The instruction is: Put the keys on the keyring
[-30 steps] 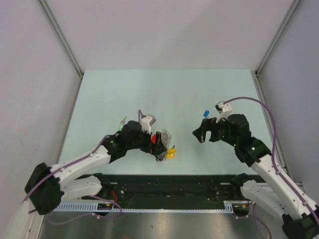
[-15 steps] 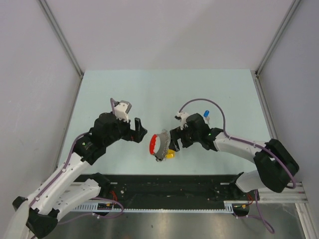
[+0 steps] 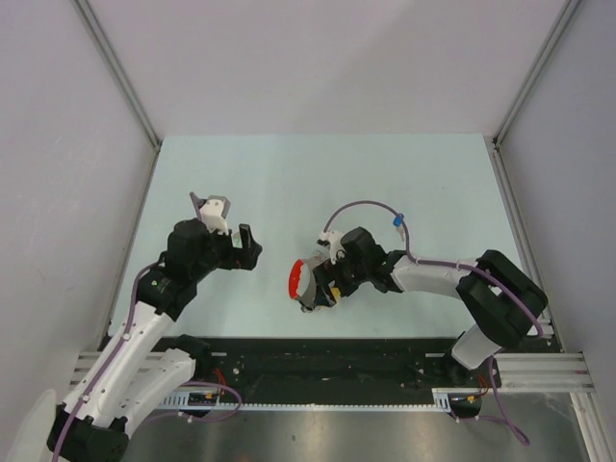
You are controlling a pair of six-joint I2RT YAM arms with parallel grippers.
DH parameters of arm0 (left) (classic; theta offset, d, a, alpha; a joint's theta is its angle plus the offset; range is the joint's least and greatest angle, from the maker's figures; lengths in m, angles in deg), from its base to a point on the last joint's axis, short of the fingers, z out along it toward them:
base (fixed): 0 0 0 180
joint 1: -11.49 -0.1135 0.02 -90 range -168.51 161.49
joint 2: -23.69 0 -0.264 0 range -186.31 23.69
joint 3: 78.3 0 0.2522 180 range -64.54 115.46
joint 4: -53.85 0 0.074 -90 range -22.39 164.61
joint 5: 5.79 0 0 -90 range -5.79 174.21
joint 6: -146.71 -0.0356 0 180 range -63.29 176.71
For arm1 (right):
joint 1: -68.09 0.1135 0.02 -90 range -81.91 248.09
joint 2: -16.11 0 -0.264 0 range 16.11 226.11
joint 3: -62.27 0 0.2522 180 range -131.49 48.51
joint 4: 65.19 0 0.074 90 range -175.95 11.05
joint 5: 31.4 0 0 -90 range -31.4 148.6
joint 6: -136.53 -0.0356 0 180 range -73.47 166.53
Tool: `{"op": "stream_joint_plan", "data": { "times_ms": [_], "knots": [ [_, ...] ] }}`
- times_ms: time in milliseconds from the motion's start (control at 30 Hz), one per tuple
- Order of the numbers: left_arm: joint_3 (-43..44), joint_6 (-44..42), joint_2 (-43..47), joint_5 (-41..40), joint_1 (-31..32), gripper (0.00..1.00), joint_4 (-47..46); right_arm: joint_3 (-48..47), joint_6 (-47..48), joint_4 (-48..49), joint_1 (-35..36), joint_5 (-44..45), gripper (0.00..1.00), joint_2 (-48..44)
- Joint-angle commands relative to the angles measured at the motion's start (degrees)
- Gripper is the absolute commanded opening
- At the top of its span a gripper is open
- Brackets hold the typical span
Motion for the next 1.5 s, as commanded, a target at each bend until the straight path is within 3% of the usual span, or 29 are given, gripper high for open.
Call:
{"op": "stream_joint_plan", "data": {
  "times_ms": [0,133,333,433,567,767,1100,1467],
  "knots": [
    [-0.1,-3.3,0.8,-0.5,-1.0,1.00,-0.6,-1.9,1.5,-7.4,2.4,-1.1,0.95,-1.2],
    [-0.1,-3.3,1.2,0.7,-1.5,1.00,-0.5,-1.9,1.0,-14.2,6.6,0.3,0.95,-4.2],
    [-0.3,-3.4,2.1,1.3,-1.9,1.00,-0.5,-1.9,1.2,-16.5,7.7,2.0,0.82,-10.1],
    [-0.3,-3.4,2.1,1.6,-1.9,1.00,-0.6,-1.9,2.0,-12.8,6.3,5.5,0.73,-12.3],
    [-0.3,-3.6,1.9,1.6,-1.9,1.00,-0.5,-1.9,4.2,-5.1,3.6,9.3,0.49,-11.7],
    [-0.4,-3.7,2.0,0.3,-1.9,1.00,0.0,-2.9,7.5,2.0,0.7,5.8,0.32,-5.5],
    [-0.4,-4.0,1.2,1.0,-2.1,1.00,-0.1,-3.8,10.6,6.1,0.1,3.0,0.29,3.4],
    [-0.5,-4.3,1.1,1.4,-2.4,1.00,-0.1,-3.9,10.9,8.8,-0.1,1.1,0.25,6.6]
  ]
}}
